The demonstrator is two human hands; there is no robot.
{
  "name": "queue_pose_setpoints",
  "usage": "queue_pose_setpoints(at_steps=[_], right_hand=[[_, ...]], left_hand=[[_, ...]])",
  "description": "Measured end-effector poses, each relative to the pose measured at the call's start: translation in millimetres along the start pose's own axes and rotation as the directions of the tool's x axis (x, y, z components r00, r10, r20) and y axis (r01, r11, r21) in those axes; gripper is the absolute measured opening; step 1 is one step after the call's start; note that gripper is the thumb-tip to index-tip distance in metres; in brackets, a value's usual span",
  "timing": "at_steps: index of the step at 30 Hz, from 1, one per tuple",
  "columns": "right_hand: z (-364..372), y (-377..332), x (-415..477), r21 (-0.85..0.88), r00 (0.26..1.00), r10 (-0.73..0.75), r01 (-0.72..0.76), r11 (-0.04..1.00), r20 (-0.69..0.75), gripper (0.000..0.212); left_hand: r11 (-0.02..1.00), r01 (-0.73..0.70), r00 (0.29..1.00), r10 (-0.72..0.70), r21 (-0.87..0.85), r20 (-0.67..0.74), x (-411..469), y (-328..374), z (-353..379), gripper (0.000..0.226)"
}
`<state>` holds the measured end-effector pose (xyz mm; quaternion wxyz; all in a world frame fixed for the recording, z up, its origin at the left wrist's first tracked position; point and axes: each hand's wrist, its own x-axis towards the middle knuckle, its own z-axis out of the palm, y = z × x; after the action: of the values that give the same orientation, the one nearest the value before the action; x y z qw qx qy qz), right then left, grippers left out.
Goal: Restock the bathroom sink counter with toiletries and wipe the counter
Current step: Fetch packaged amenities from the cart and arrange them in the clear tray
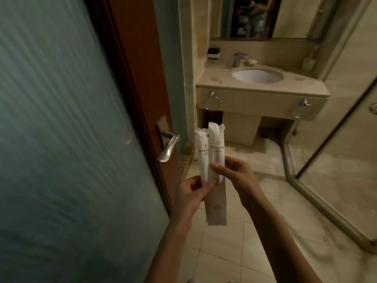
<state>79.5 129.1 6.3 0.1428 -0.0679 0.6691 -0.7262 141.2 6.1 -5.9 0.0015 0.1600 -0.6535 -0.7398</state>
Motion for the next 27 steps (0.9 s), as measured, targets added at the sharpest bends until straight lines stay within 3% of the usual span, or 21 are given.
queue_pose_setpoints(at_steps=[6,12,19,27], right_hand=[[-20.0,10.5,26.0,-0.032,0.993,0.056,-0.060,0.998,-0.105,0.022],[-51.2,20.3,57.4,0.046,0.958,0.085,-0.075,0.996,-0.274,0.030],[-102.0,22.7,135.8,0.117,0.931,0.114,-0.078,0.990,-0.347,0.026],[-191.2,-18.5,264.6,-0.035,0.948,0.038,-0.052,0.998,-0.315,0.026]], left_hand=[[0.998,0.058,0.988,-0.057,0.000,0.144,47.3,2.7,9.2,0.035],[0.982,0.051,0.960,-0.098,0.184,0.261,98.3,2.5,37.6,0.023],[0.968,0.084,0.959,-0.143,0.235,0.246,191.4,8.7,88.1,0.021],[0.982,0.117,0.975,-0.142,0.147,0.171,320.0,40.9,174.5,0.028]])
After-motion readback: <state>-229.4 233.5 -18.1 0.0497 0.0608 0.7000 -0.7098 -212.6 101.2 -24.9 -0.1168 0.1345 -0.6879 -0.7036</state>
